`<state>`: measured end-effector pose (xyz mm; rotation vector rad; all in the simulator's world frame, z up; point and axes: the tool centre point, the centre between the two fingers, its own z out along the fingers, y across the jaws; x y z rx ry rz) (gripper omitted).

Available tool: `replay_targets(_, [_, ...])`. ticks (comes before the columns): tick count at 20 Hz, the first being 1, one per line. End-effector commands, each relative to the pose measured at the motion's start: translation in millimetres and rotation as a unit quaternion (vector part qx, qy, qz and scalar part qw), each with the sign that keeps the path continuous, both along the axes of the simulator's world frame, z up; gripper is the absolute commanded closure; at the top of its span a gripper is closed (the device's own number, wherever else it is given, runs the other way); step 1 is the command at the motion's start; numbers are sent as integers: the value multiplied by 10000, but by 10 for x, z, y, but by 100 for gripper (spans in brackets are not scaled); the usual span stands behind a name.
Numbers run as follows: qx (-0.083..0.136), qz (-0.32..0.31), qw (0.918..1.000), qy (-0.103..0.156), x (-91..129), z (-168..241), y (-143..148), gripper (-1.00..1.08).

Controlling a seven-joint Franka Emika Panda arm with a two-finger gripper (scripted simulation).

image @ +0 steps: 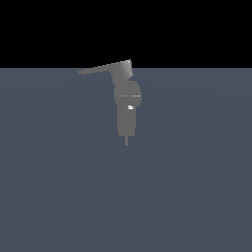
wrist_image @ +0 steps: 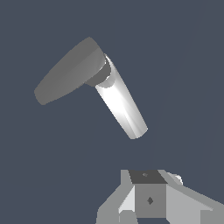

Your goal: Turn on the faucet by rotating a designated handle.

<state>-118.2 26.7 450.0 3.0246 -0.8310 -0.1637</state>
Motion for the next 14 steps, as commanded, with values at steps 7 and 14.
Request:
replay_targets(7, [-37, -1045, 9944, 163, 475, -249, 169, 108])
replay_targets(14, [-134, -1895, 9814, 291, 845, -515, 322, 108])
